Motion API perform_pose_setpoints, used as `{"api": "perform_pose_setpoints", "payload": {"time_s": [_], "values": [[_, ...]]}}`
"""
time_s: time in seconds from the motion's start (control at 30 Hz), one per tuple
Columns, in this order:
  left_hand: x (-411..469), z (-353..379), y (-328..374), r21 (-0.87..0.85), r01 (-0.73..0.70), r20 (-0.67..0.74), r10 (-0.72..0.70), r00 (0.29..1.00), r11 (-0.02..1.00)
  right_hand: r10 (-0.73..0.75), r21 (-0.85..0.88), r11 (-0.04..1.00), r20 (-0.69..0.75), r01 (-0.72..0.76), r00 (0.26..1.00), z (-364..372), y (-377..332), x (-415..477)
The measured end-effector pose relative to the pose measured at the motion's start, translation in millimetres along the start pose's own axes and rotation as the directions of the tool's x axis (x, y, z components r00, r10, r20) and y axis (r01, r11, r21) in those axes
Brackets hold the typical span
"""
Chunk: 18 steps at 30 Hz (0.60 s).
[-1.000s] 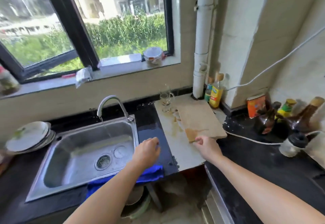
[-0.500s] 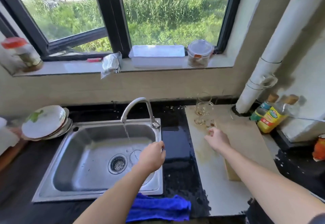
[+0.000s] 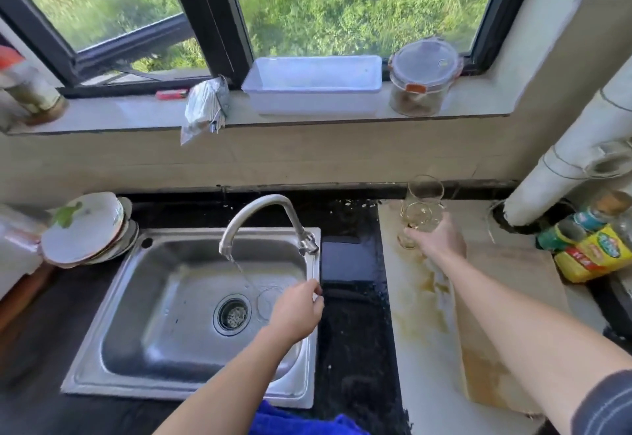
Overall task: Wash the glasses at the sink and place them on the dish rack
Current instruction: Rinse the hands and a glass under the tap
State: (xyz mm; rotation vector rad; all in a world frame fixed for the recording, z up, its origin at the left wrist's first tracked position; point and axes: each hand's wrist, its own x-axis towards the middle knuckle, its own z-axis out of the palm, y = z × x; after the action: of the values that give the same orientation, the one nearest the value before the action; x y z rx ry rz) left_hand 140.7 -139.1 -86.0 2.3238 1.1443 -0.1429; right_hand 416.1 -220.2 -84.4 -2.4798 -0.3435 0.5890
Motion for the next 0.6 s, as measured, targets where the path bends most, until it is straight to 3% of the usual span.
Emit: {"api": "perform_pose_setpoints", "payload": {"time_s": [0.4,0.6], "values": [[-7.8,5.2,-17.1,-0.049,0.139,-0.027,-0.141,0.990,0.989,-0.140,-0.095,0.985,0.017,0.141,0.990,13.6,-17.5,3.6],[-15.7,-11.5,-63.6,-0.143,0.246,-0.028,-0.253,0.967,0.959,-0.394,-0.030,0.916,0.120,0.400,0.911,50.4,-61.7,-82.0]]}}
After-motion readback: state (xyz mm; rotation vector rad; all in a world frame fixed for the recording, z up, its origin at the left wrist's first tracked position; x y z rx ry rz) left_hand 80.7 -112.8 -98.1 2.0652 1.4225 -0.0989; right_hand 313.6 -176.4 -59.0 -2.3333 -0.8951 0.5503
